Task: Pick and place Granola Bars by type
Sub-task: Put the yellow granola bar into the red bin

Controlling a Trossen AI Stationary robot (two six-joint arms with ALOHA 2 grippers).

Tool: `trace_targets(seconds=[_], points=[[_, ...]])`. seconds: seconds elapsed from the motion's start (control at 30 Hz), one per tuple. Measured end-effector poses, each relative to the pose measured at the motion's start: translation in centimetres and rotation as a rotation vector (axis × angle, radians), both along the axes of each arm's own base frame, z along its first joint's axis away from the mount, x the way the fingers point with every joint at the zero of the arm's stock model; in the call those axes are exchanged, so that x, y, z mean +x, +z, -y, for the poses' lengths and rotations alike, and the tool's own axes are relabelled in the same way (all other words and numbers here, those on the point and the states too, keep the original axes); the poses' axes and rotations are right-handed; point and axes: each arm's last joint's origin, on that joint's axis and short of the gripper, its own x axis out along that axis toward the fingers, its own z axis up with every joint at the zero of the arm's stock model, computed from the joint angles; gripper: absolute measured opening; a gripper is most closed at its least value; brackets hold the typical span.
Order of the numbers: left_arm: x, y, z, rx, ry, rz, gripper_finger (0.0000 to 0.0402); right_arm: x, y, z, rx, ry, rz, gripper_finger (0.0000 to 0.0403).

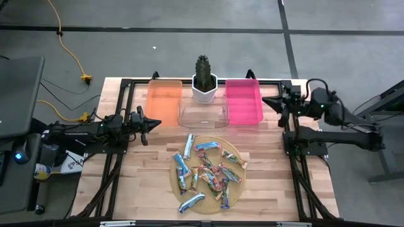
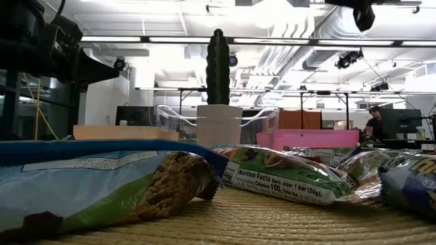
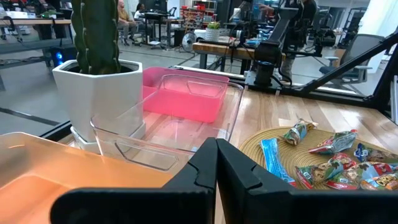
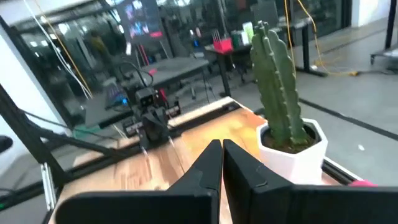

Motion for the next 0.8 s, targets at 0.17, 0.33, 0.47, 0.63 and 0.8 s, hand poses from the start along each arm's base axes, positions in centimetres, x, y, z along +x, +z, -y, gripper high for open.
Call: trace_targets(seconds=[0.17, 0.33, 0.47, 0.63, 0.8], points=[[0.0, 0.0, 0.0, 0.0, 0.0, 0.001, 0.0001, 0.2, 2.6, 0.0, 0.03, 0.024, -0.098, 0.0], [0.0, 0.0, 0.0, 0.0, 0.0, 0.001, 0.0001, 1.6, 4.4, 0.2, 0.077, 0.071, -0.229, 0.0], [0.0, 0.0, 0.0, 0.0, 0.0, 0.001, 0.0001, 3.1, 5.4, 0.5, 0.129, 0.128, -0.329, 0.0], [0.0, 0.0, 0.0, 0.0, 0.0, 0.002, 0.0001, 5.4, 5.8, 0.4, 0.184, 0.223, -0.444, 0.0], [0.0, 0.0, 0.0, 0.0, 0.0, 0.002, 0.0001, 8.0, 4.8, -0.5, 0.22, 0.336, -0.586, 0.0]])
